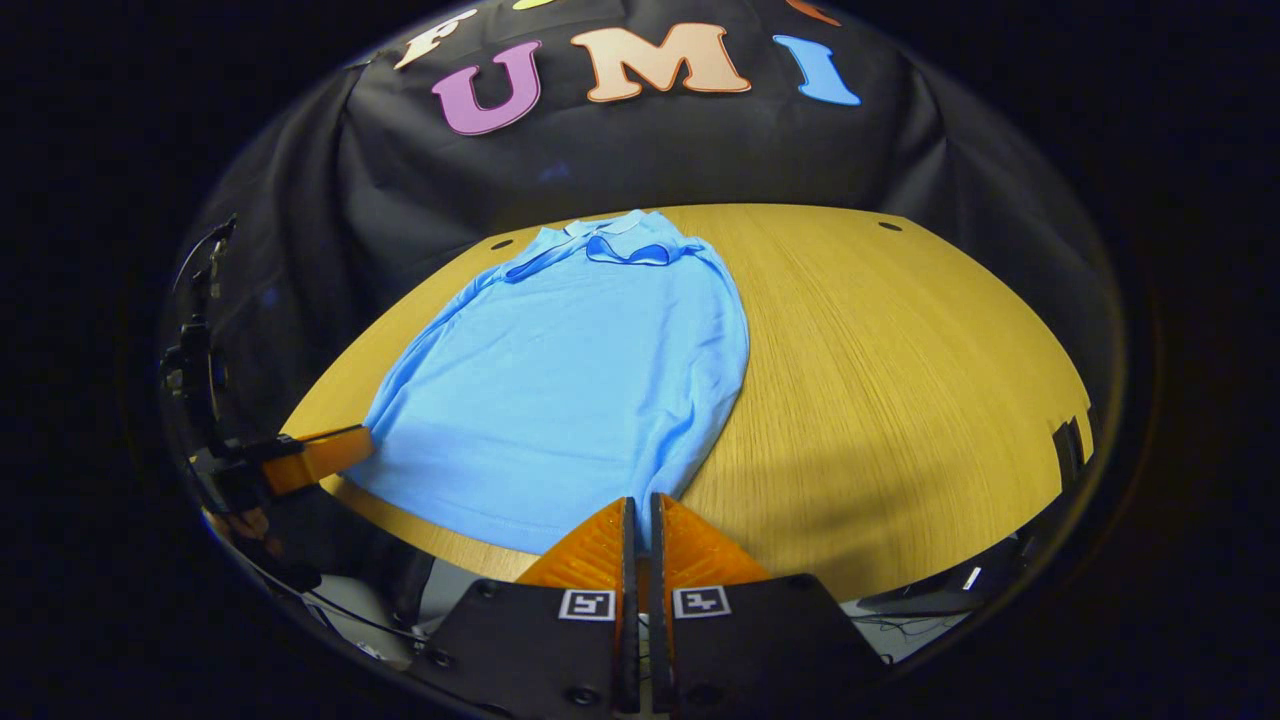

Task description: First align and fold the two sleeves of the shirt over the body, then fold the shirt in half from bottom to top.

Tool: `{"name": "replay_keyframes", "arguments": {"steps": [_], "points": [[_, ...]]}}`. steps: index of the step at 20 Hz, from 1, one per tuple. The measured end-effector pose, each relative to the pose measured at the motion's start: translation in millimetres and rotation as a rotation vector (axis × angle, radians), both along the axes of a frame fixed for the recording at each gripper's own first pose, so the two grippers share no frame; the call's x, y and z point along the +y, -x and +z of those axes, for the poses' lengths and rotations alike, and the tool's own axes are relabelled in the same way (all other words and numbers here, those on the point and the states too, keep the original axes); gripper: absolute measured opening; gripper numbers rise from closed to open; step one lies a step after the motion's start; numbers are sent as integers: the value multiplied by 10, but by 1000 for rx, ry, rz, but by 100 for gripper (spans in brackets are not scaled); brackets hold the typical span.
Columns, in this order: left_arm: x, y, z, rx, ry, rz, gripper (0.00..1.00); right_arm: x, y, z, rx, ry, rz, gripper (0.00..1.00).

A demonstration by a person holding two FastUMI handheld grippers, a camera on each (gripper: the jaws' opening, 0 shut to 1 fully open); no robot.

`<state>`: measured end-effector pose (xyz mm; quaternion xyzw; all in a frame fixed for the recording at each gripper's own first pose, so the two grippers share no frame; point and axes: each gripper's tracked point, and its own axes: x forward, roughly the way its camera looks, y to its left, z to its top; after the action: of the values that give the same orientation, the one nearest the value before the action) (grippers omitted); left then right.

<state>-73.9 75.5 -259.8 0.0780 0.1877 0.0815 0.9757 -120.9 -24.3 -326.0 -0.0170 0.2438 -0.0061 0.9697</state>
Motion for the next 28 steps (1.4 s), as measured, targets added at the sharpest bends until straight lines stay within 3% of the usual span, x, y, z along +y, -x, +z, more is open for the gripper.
{"name": "replay_keyframes", "arguments": {"steps": [1,11,18,28], "points": [[-30,-31,88,-13,7,-4,0,33,-19,71,-8,-3,6,3],[-349,-717,1113,-139,6,-92,0,87,-807,1021,-149,19,40,3],[-217,-1339,1639,-182,11,-131,0,102,-1502,1625,-245,32,-2,2],[-36,-2467,2147,-218,31,-170,0,-7,-2550,1947,-274,53,-92,0]]}}
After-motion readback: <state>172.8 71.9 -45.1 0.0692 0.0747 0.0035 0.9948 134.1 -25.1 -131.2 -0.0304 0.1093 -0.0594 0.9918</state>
